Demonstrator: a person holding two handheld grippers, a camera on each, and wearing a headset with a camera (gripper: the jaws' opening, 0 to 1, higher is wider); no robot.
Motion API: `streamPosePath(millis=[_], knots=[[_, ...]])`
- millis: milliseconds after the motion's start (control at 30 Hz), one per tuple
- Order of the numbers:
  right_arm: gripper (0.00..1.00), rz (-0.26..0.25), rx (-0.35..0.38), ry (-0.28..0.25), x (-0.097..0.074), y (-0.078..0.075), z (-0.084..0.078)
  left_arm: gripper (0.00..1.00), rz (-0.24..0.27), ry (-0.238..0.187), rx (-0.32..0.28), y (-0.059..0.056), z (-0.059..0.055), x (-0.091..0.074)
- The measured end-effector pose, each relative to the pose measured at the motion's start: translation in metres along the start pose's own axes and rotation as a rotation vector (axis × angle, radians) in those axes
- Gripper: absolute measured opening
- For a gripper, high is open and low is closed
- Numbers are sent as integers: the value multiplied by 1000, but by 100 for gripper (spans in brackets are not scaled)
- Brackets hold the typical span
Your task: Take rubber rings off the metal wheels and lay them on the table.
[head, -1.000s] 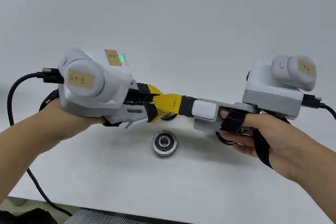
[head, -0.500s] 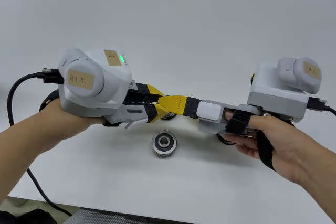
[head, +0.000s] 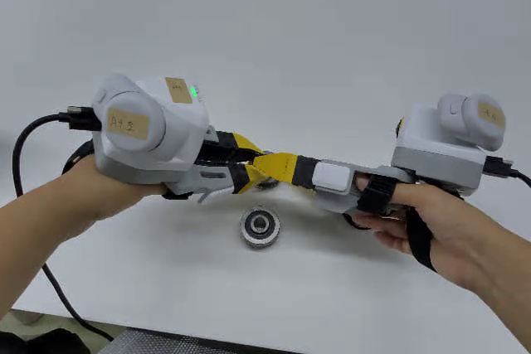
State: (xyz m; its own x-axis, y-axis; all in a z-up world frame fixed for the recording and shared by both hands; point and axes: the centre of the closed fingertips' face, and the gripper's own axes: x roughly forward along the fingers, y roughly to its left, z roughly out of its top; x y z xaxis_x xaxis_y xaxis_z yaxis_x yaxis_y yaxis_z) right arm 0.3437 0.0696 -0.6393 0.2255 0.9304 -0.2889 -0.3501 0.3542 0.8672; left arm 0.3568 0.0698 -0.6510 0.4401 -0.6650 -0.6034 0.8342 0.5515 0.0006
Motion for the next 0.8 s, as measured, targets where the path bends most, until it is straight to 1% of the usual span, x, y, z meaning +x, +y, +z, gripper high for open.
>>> streamPosePath(millis=[33, 133, 167, 233, 300, 400, 467, 500, 567, 600, 733, 800], knots=[[41, 1, 11, -4, -1, 0, 1, 12, 0, -1, 0, 0, 0, 0], [38, -6, -1, -2, -4, 1, 0, 12, 0, 0, 1, 0, 0, 0], [37, -2, -5, -4, -5, 2, 1, 12, 0, 0, 1, 0, 0, 0], [32, -1, -3, -15, -7, 2, 3, 12, -1, -1, 0, 0, 0, 0], [32, 0, -9, -1, -6, 2, 1, 12, -1, 0, 1, 0, -1, 0], [29, -13, -14, 1, -5, -1, 0, 12, -1, -1, 0, 0, -1, 0], [26, -32, 3, -4, -6, -4, 1, 12, -1, 0, 1, 0, -1, 0], [22, -58, 13, -3, -6, -10, 0, 12, -1, 0, 3, 0, -1, 0], [16, -77, 5, -2, -5, -13, 1, 12, -1, 1, 3, 0, -1, 0], [13, -97, -2, 0, -5, -16, 0, 12, -1, 2, 4, 0, -1, 0], [5, -130, 9, -2, -5, -21, 1, 12, -1, 3, 4, 0, -1, 0], [3, -153, -3, 3, -5, -24, 1, 12, 0, 3, 4, 0, 0, 0]])
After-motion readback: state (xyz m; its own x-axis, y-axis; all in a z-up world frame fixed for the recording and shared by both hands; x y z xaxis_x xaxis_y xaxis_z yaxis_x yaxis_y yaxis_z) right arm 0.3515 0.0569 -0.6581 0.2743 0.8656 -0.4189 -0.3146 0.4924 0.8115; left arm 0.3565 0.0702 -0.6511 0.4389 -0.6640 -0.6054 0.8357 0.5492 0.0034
